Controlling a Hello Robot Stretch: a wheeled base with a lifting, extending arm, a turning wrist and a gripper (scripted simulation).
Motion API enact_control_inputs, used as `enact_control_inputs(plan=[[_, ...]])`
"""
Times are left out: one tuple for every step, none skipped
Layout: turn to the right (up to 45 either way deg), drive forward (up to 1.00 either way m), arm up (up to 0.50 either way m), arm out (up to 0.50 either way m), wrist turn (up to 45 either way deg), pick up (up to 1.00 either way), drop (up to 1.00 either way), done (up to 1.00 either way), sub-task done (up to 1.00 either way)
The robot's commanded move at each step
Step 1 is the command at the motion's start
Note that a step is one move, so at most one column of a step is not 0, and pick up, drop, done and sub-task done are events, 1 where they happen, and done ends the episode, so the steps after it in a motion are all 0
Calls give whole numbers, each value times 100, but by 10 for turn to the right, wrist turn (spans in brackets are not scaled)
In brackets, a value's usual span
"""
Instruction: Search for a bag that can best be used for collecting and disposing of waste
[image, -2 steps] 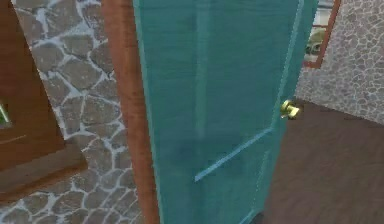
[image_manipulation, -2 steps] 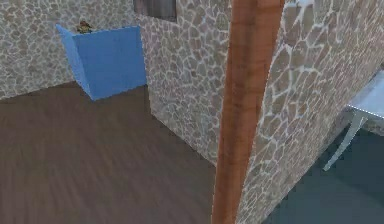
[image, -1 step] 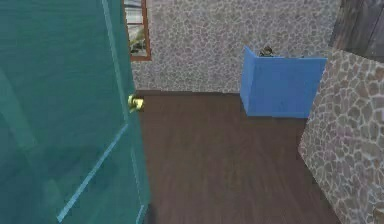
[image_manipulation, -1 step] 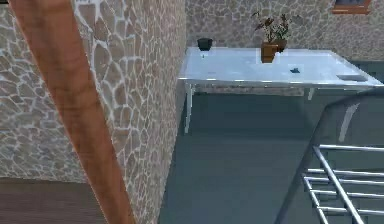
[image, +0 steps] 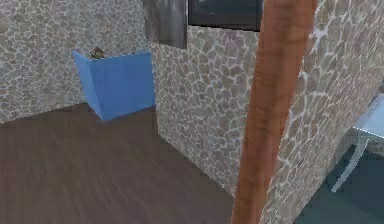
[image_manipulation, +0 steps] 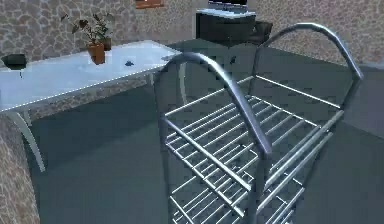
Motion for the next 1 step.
enact_control_inputs(plan=[[450,0,0,0,0,0,0,0,0]])
